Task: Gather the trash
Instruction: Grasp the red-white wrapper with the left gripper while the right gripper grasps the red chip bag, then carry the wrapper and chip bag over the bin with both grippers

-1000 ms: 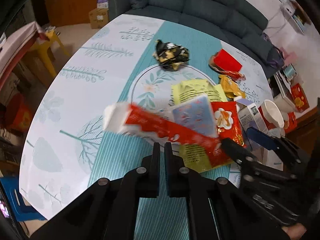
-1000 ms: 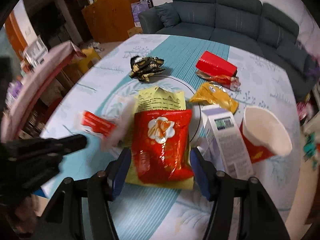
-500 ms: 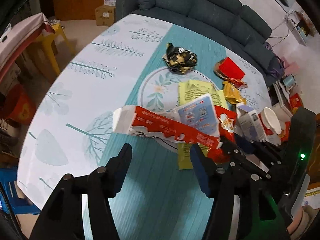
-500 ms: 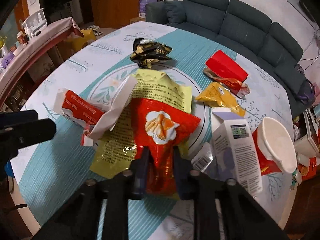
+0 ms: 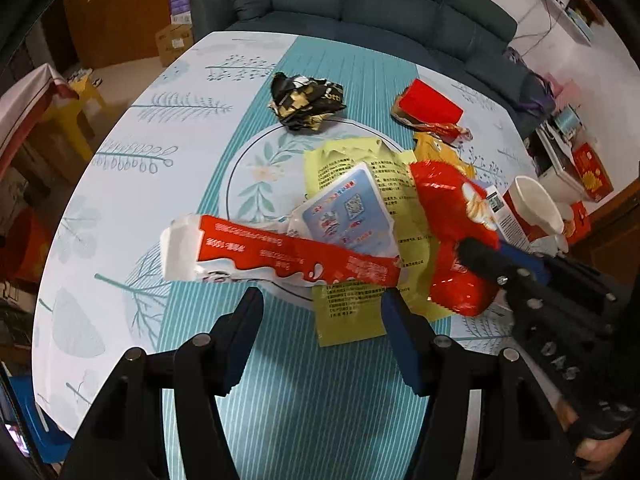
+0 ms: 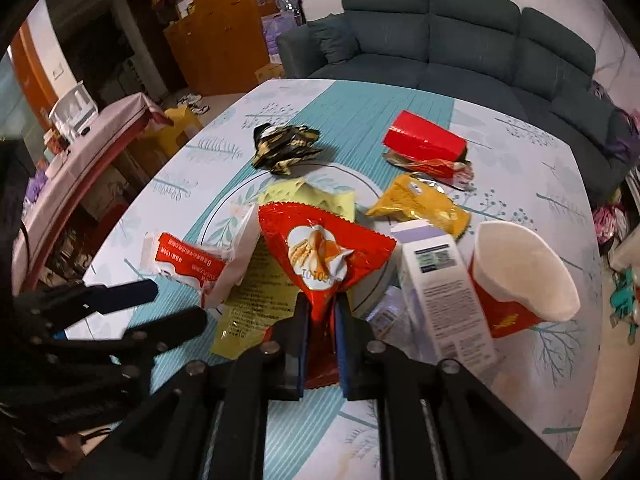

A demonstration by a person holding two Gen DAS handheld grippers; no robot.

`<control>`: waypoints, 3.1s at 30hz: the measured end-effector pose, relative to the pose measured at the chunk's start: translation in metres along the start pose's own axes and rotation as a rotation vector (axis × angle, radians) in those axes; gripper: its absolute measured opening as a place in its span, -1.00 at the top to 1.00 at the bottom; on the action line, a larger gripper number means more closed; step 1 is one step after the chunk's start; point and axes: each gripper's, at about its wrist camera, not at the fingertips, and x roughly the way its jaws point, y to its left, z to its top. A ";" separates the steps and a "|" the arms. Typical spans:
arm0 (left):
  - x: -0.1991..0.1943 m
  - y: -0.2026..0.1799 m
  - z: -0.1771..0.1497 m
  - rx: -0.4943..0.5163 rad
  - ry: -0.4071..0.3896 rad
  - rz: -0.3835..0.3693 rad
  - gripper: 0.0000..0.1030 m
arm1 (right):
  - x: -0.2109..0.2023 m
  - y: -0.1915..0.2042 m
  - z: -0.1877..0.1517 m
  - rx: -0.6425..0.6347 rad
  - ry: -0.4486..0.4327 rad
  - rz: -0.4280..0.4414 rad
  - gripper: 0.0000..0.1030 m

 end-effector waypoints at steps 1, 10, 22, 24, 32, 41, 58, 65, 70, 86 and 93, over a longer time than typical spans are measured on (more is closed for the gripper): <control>0.003 -0.003 0.000 0.009 0.001 0.005 -0.16 | -0.001 -0.002 0.000 0.009 0.000 0.006 0.78; 0.017 -0.021 0.002 0.042 -0.032 0.062 -0.15 | -0.002 -0.012 -0.003 0.039 0.003 0.030 0.78; 0.014 -0.021 0.020 0.023 -0.042 0.081 0.55 | -0.010 -0.014 -0.012 0.047 0.008 0.061 0.78; 0.010 -0.020 0.018 0.037 -0.051 0.085 0.59 | -0.013 -0.013 -0.014 0.049 0.005 0.061 0.78; -0.026 -0.010 -0.006 0.040 -0.055 0.041 0.67 | -0.030 0.001 -0.028 0.065 -0.009 0.059 0.78; -0.098 0.010 -0.050 0.102 -0.108 -0.020 0.67 | -0.060 0.039 -0.055 0.094 -0.027 0.059 0.78; -0.214 0.064 -0.194 0.335 -0.106 -0.150 0.67 | -0.150 0.170 -0.187 0.223 -0.104 0.022 0.78; -0.202 0.074 -0.242 0.378 -0.008 -0.163 0.67 | -0.144 0.190 -0.254 0.291 -0.011 0.019 0.78; -0.156 0.074 -0.280 0.378 0.106 -0.181 0.67 | -0.120 0.185 -0.295 0.352 0.075 0.010 0.78; 0.107 0.090 -0.364 0.277 0.308 -0.117 0.66 | 0.104 0.118 -0.429 0.524 0.287 0.024 0.78; 0.165 0.095 -0.376 0.299 0.318 -0.101 0.61 | 0.180 0.090 -0.460 0.600 0.326 0.057 0.73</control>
